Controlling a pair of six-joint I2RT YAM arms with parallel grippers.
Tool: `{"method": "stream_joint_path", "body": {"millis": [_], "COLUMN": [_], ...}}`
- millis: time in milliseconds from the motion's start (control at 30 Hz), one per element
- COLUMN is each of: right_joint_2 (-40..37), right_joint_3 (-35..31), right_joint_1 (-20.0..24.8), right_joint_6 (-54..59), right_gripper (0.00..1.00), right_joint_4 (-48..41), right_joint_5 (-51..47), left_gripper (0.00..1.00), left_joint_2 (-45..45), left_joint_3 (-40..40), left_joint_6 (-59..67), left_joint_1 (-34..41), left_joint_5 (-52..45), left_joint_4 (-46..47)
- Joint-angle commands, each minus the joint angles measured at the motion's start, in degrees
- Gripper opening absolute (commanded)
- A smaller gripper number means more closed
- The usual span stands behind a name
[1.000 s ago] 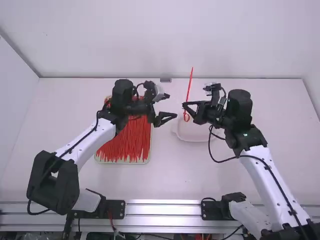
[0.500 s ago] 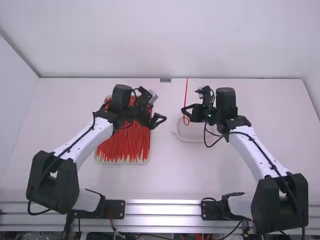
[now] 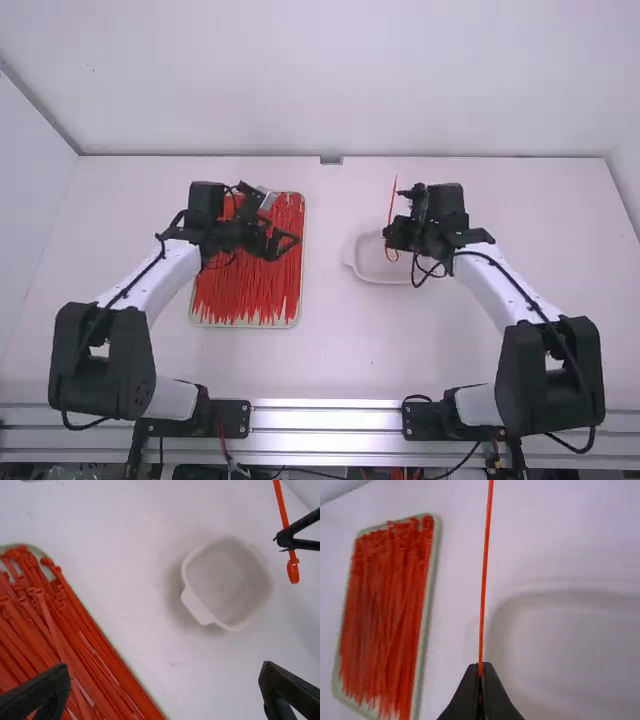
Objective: Fasten the cable tie
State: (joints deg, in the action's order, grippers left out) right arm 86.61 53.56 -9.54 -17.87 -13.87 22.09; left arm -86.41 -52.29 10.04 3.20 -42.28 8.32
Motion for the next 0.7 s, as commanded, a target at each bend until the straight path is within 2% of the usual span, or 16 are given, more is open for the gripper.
{"method": "stream_joint_path", "body": {"millis": [0, 133, 400, 533, 567, 633, 667], "right_joint_2": [1.29, 3.69, 9.07, 9.09, 9.09, 9.01, 8.79], "right_joint_3": [1.01, 1.01, 1.01, 1.01, 1.03, 1.03, 1.03], "right_joint_1": [-0.7, -1.55, -2.89, -2.51, -2.08, -1.79, -1.11], "right_joint_6": [0.07, -1.77, -1.62, -1.57, -1.57, -1.57, -1.57], "right_gripper": [0.0, 0.0, 0.01, 0.24, 0.36, 0.46, 0.58], "right_joint_4": [-0.7, -1.55, 1.68, 1.53, 1.68, 1.64, 1.4], "right_joint_5": [-7.67, -13.62, -14.49, -14.47, -14.49, -14.49, -14.45], "left_gripper": [0.99, 0.99, 0.99, 0.99, 0.99, 0.99, 0.99], "left_joint_2": [0.04, 0.04, 0.04, 0.04, 0.04, 0.04, 0.04], "left_joint_3": [1.09, 1.46, 1.46, 1.46, 1.46, 1.46, 1.46], "left_joint_6": [0.04, 0.04, 0.02, 0.04, 0.02, 0.02, 0.0], "left_joint_1": [-0.09, -0.09, -0.09, -0.09, -0.09, -0.11, -0.11], "left_joint_5": [-1.86, -1.66, -1.7, -1.66, -1.64, -1.64, -1.66], "left_joint_4": [-0.2, 0.04, 0.04, 0.04, 0.02, 0.04, 0.02]}}
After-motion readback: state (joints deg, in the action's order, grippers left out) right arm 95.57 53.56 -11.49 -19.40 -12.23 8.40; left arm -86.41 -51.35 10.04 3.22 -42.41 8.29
